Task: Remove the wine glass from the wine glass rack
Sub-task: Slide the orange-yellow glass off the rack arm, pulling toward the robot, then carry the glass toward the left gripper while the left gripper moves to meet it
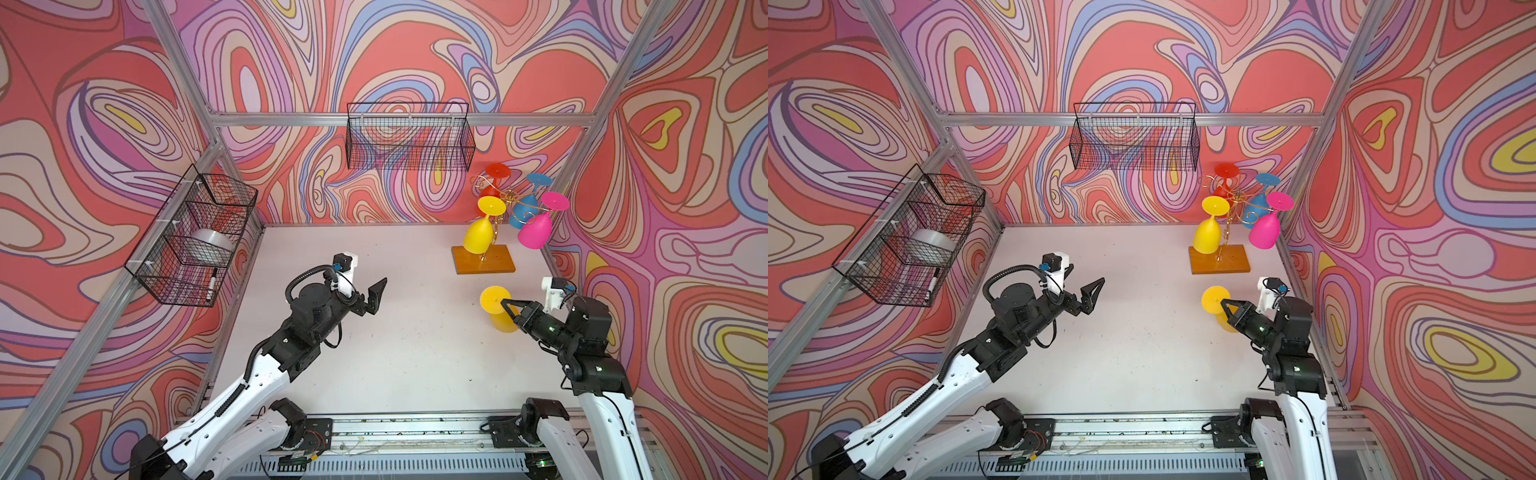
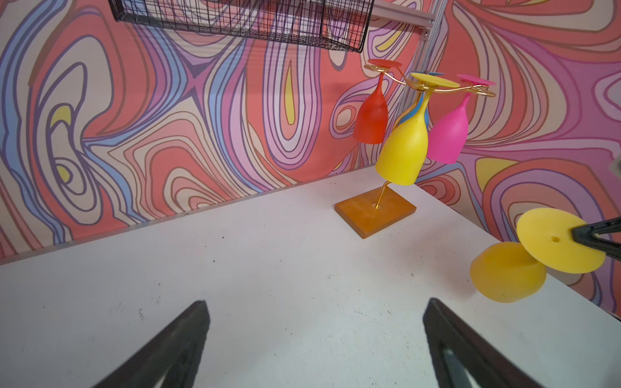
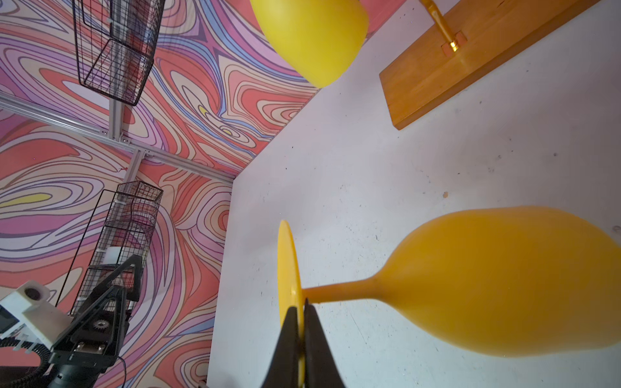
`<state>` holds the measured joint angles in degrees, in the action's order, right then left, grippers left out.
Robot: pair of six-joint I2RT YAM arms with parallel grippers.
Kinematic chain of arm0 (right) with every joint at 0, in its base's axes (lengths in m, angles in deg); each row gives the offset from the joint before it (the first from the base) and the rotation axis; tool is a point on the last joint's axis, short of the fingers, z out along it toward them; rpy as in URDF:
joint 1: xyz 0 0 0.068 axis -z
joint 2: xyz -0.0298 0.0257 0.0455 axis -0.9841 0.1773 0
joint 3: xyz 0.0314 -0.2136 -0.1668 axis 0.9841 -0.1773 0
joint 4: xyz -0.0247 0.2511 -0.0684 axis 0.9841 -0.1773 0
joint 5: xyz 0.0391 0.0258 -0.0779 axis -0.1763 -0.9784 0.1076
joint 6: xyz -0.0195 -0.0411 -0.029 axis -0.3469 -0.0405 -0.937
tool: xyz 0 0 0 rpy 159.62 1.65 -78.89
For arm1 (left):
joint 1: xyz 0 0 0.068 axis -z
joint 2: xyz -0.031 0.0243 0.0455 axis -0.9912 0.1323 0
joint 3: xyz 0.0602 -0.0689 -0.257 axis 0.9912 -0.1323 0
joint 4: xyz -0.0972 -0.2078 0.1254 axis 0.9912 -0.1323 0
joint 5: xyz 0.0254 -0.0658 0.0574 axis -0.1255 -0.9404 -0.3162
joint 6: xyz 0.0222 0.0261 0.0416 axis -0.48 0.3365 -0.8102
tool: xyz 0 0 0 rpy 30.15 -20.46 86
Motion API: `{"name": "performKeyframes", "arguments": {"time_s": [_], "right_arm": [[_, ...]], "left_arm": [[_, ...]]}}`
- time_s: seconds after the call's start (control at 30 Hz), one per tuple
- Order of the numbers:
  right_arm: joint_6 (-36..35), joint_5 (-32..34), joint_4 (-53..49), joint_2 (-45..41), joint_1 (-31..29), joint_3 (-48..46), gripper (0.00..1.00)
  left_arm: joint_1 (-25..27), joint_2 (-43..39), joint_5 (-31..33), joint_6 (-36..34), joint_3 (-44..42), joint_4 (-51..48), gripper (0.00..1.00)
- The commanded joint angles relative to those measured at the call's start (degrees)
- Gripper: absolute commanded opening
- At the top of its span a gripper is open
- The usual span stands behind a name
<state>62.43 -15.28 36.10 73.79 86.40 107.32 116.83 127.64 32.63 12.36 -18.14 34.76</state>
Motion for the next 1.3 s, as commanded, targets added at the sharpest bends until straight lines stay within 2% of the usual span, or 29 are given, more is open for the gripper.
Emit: {"name": "performKeyframes", "arguments": {"time_s": [0.0,0.1,0.2,0.3,0.47,0.73,1.03,1.27], "right_arm": [[0.53,1.32,3.73,1.01,-2.92,-1.12,0.00],[0.57,4.43,5.59,3.46,-7.04,-0.95,0.00],[1.73,8.86,9.31,7.11,-13.83,-0.74,0.00],[1.57,17.55,11.90,12.25,-24.51,1.07,0.00],[1.12,30.81,15.12,21.45,-43.05,4.90,0.00],[-0.75,40.07,21.01,31.53,-60.07,8.03,0.00],[-6.40,43.85,24.40,40.29,-71.01,12.89,0.00],[-13.95,46.40,27.37,41.01,-73.14,11.92,0.00]], "left_arm": [[-0.33,-1.61,3.44,2.07,1.70,-6.00,1.00],[-0.34,-1.72,4.11,2.12,2.16,-9.14,1.00],[-0.38,-1.98,5.13,2.66,2.27,-10.82,1.00],[-0.41,-2.42,6.19,3.84,2.53,-12.39,1.00],[-0.51,-3.00,10.40,8.60,6.11,-20.53,1.00],[-1.12,-4.53,16.40,19.30,12.25,-37.31,1.00],[-1.70,-3.25,16.11,29.03,18.49,-50.95,0.97],[-2.26,1.82,7.14,32.75,20.79,-54.74,0.92]]}}
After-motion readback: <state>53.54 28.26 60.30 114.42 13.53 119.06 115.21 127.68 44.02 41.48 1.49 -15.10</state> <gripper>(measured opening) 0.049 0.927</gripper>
